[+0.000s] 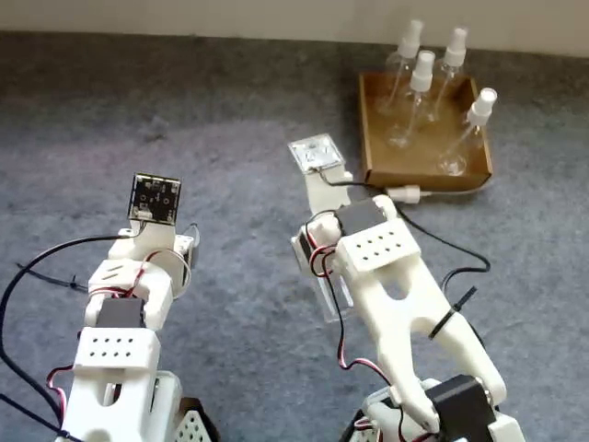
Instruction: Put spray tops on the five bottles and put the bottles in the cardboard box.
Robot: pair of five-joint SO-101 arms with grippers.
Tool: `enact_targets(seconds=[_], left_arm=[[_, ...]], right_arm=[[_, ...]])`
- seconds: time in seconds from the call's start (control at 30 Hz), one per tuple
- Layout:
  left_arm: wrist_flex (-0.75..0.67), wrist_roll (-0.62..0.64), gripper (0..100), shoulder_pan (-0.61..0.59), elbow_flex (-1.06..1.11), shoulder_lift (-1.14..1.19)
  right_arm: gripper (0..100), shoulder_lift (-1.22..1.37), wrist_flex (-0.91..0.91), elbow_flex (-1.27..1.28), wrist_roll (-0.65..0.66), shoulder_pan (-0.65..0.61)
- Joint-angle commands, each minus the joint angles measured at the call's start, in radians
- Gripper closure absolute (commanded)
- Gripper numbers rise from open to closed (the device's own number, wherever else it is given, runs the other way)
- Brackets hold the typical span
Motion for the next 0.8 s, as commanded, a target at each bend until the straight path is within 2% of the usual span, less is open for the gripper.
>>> enact_targets(seconds=[0.0, 0.13, 0.6, 0.77], left_arm=[[0.068, -0.021, 82, 0.081, -0.044, -0.004], [0.118, -0.046, 82, 0.101, -0.062, -0.004], [0.12, -0.048, 82, 0.096, -0.056, -0.004], [0.121, -0.048, 82, 0.101, -0.056, -0.004]], right_arm=[[70.2, -0.002, -0.045, 0.053, -0.003, -0.021], [70.2, -0.002, -0.116, 0.119, -0.006, -0.05], [70.5, 0.008, -0.206, 0.252, -0.003, -0.041], [71.8, 0.177, -0.203, 0.242, 0.0, 0.028]])
